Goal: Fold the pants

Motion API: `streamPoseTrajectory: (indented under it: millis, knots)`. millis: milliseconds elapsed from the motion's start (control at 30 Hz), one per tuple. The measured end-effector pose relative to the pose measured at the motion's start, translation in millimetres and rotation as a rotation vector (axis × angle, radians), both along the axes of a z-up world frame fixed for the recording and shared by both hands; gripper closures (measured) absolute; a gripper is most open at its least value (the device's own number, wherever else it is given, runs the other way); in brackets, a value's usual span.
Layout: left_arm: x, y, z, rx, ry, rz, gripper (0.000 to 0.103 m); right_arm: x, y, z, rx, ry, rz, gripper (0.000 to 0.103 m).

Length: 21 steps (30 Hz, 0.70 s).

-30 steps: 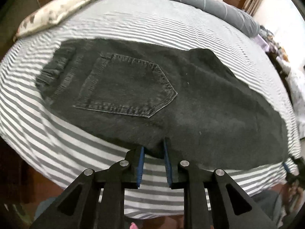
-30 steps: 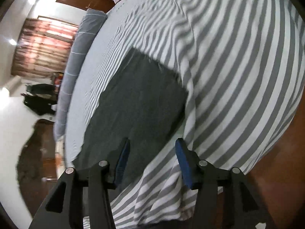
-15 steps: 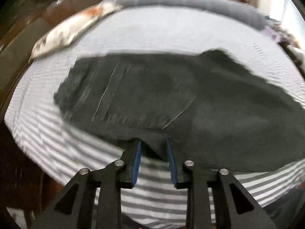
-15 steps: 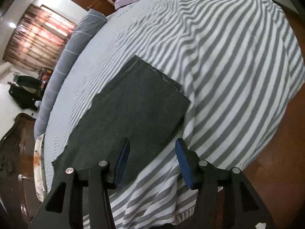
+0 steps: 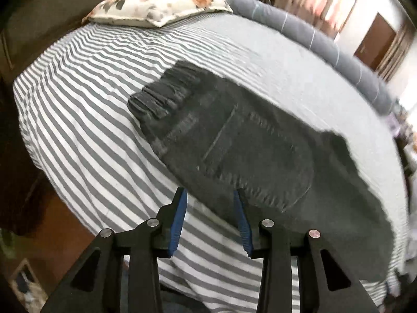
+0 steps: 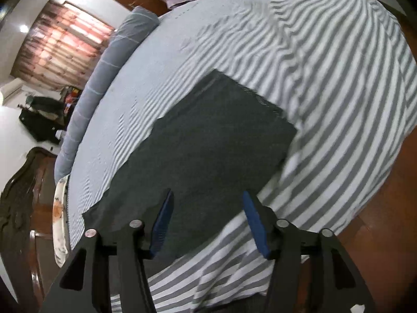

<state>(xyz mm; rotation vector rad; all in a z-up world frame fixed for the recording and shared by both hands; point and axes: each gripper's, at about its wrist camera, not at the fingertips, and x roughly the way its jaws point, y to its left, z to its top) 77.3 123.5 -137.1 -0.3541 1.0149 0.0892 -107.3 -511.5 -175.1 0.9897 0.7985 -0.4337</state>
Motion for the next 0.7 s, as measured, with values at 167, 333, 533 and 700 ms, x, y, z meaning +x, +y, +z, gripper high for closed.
streamPoseTrajectory:
  millis: [167, 333, 533, 700]
  knots:
    - [-0.3, 0.7, 11.7, -0.076, -0.055, -0.048, 0.063, 6.3, 4.1, -11.5, 0.156, -0.108, 0.019, 0.047]
    - [1.4, -55.7, 13.2, -0.026, -0.068, -0.217, 0.063, -3.1, 5.2, -44.4, 0.272, -0.105, -0.022, 0.047]
    - [5.5, -144.6, 1.2, 0.012, -0.037, -0.435, 0.063, -12.1, -10.2, -66.6, 0.296, -0.139, -0.046, 0.048]
    - [3.6, -224.6, -13.9, 0.057, 0.012, -0.597, 0.063, -6.2, -38.9, -68.4, 0.253, -0.191, -0.077, 0.048]
